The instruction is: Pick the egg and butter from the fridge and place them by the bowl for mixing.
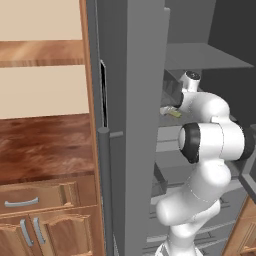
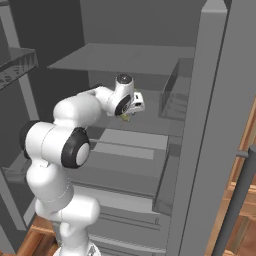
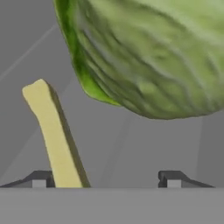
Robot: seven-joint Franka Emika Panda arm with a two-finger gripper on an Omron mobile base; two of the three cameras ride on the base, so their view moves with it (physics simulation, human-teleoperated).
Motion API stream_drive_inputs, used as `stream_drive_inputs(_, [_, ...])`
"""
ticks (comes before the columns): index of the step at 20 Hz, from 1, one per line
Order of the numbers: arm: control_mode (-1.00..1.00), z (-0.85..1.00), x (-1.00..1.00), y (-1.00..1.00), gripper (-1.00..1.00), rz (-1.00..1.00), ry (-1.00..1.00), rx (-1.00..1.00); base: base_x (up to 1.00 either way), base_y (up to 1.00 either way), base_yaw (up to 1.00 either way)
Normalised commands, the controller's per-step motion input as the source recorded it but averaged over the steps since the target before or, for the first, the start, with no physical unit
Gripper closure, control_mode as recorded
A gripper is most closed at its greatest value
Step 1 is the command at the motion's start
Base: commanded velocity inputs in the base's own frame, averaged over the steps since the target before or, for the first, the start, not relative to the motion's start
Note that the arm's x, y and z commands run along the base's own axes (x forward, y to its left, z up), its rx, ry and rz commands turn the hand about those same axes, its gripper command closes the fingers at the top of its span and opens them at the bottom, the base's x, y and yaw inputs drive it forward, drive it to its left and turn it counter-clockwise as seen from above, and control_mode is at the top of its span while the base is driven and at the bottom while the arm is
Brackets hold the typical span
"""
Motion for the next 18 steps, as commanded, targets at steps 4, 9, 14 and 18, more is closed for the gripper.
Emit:
stream_drive_inputs(4, [-1.0, 0.0, 0.0, 0.0, 1.0, 0.0, 0.0, 0.0, 0.0, 0.0, 0.0])
stream_drive_inputs(9, [-1.0, 0.0, -0.01, 0.0, 1.0, 0.0, -0.03, 0.0, 0.0, 0.0, 0.0])
stream_drive_inputs(14, [-1.0, 0.17, -0.14, 0.0, 1.0, 0.0, -0.21, 0.05, 0.0, 0.0, 0.0])
stream_drive_inputs(18, [-1.0, 0.03, -0.01, 0.0, 1.0, 0.0, -0.04, 0.01, 0.0, 0.0, 0.0])
